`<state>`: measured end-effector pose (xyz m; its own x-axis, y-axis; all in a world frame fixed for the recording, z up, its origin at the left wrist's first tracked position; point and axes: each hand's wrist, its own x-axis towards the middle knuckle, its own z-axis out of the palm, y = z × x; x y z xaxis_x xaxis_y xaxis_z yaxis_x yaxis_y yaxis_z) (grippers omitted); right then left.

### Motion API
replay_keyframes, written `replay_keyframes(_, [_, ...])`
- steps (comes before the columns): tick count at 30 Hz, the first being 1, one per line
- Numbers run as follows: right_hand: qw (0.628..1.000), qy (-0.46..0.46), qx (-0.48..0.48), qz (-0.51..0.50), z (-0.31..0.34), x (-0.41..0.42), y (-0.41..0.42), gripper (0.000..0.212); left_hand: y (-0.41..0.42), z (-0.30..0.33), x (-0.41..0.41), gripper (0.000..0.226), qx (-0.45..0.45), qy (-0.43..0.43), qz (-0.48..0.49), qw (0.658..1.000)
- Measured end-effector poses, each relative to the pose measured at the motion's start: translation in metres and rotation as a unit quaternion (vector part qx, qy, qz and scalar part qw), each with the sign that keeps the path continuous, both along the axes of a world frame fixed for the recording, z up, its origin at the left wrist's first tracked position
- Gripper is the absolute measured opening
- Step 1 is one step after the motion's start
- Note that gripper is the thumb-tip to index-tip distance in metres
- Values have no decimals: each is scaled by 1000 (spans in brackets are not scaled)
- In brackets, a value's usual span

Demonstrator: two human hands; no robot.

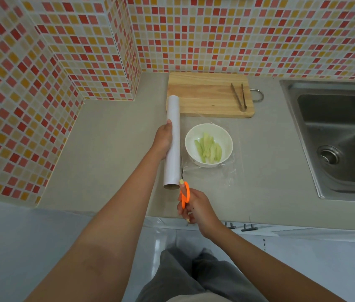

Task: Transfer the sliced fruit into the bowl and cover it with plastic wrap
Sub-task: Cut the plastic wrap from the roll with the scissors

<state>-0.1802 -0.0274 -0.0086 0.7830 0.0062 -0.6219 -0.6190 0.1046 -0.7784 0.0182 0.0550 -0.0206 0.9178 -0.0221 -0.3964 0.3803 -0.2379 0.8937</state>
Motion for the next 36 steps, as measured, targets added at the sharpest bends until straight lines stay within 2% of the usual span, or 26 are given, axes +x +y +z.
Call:
replay_keyframes(6, [1000,-30,-2,-9,-5,-1,-1,46,2,-1,2,56,6,7,-1,1000])
replay_keyframes(9, [999,-42,8,-22,-7,-2,-1,45,1,-1,1,49,-6,5,2,1000])
replay_keyframes(17, [998,46,40,4,-3,8,-4,51,1,-4,3,50,0,-2,0,1000])
replay_keyframes(27, [998,49,37,7,-3,18,-3,53,-1,-9,4,48,0,15,11,1000])
replay_keyframes(36, [999,-15,38,-27,-7,17,-3,52,-3,-10,6,53,-3,13,24,1000])
